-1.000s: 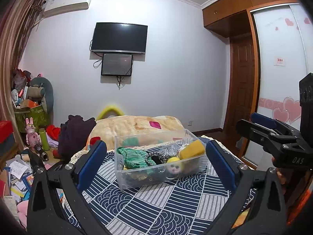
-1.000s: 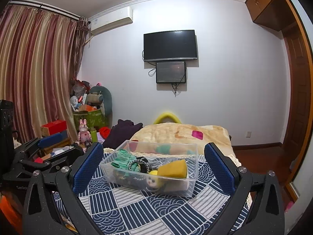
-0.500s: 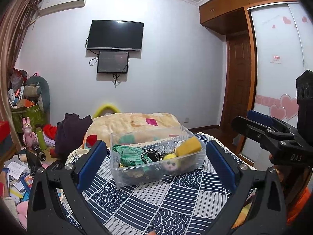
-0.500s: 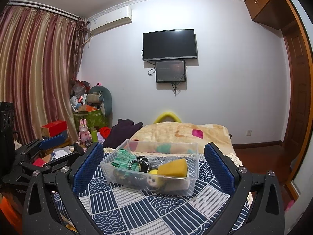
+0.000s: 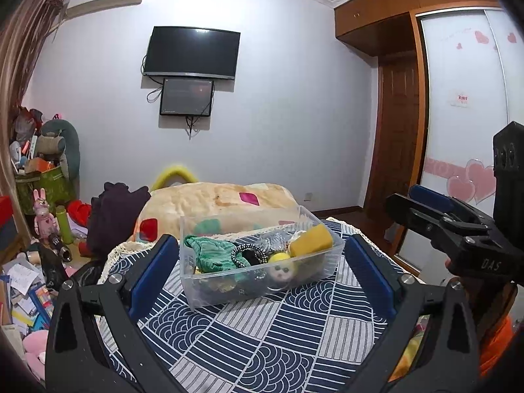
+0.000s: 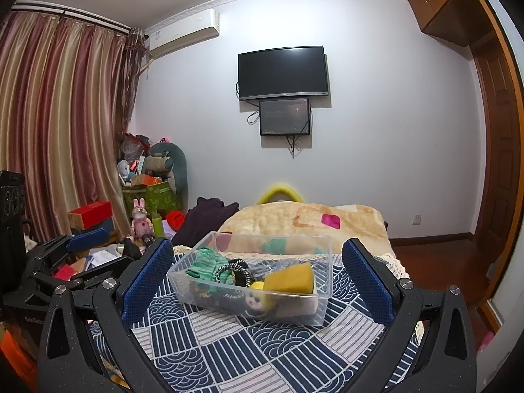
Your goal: Organize soft objects
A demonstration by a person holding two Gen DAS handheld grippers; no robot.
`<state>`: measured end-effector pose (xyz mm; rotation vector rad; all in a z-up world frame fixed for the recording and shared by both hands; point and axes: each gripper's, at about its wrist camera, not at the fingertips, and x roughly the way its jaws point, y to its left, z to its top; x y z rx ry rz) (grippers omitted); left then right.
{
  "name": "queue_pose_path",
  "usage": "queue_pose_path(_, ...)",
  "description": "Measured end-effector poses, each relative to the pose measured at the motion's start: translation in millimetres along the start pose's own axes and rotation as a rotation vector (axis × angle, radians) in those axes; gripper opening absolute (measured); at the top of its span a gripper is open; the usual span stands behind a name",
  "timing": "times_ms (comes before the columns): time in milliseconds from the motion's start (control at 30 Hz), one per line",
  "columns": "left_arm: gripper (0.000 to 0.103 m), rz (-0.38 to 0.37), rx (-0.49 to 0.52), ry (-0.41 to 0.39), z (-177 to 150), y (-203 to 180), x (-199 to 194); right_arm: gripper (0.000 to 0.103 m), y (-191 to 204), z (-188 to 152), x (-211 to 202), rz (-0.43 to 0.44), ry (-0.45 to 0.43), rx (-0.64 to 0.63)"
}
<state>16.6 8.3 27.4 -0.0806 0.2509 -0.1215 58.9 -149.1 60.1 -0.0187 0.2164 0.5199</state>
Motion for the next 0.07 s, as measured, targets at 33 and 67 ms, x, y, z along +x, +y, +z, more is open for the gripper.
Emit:
queue_pose_path(33, 0.103, 0.000, -0.004, 0.003, -0.1, 0.0, 0.6, 0.103, 1.1, -0.2, -0.3, 0.001, 0.002, 0.001)
queue_pose_path(67, 0.103, 0.000, -0.006, 0.004, -0.3, 0.4, 0.8, 0.103, 1.8, -0.5, -0.4, 0.002, 0.004, 0.001)
